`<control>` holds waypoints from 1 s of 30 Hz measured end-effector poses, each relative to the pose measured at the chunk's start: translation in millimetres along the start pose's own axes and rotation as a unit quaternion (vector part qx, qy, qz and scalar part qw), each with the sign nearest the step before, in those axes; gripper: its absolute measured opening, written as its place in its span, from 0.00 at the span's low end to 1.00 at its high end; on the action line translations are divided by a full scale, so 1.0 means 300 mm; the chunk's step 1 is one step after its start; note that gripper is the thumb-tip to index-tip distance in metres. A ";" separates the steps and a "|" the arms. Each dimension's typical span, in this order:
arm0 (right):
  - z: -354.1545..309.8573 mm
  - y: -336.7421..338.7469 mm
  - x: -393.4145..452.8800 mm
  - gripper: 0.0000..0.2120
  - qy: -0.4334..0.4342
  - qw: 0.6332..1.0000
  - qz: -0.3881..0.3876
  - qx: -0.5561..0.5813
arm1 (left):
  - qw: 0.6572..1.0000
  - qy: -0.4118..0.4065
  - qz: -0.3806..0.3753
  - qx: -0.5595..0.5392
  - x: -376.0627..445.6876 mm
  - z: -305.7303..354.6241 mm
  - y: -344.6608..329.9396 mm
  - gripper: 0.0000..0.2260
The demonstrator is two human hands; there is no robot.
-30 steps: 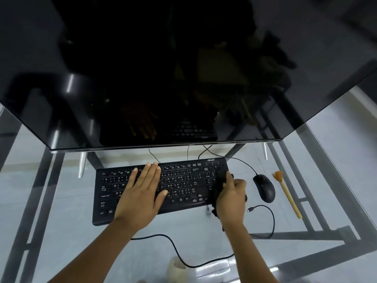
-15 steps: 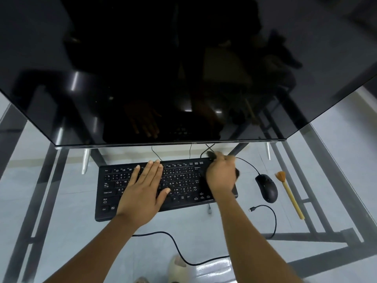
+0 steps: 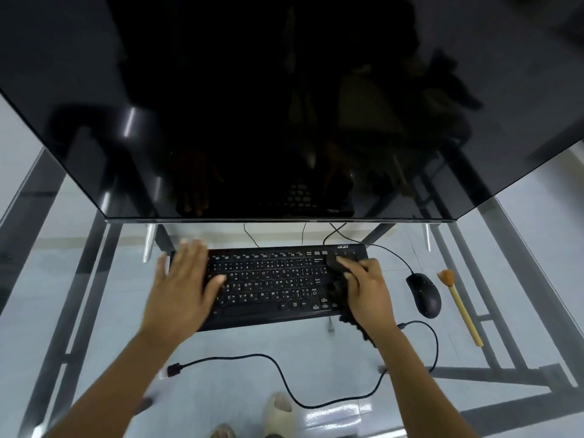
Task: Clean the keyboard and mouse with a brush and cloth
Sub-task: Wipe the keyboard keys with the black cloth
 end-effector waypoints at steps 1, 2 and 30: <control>-0.025 -0.001 -0.020 0.18 0.030 1.000 0.002 0.006 | 1.000 0.018 0.002 -0.012 -0.017 -0.054 0.008 0.32; -0.065 -0.019 -0.046 0.19 0.068 0.998 -0.006 0.011 | 0.999 0.023 -0.004 -0.032 -0.030 -0.085 0.006 0.32; -0.163 -0.058 -0.213 0.19 0.000 0.999 -0.020 0.025 | 0.991 -0.018 -0.015 -0.129 -0.044 -0.133 -0.007 0.31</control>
Point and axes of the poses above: each hand's wrist, its own x-axis towards the middle knuckle, its own y-axis out of the back of the hand, z = x × y, the point moved 5 cm from there along x, towards the middle knuckle, and after that the axes turned 5 degrees about y, right-handed, at the moved point
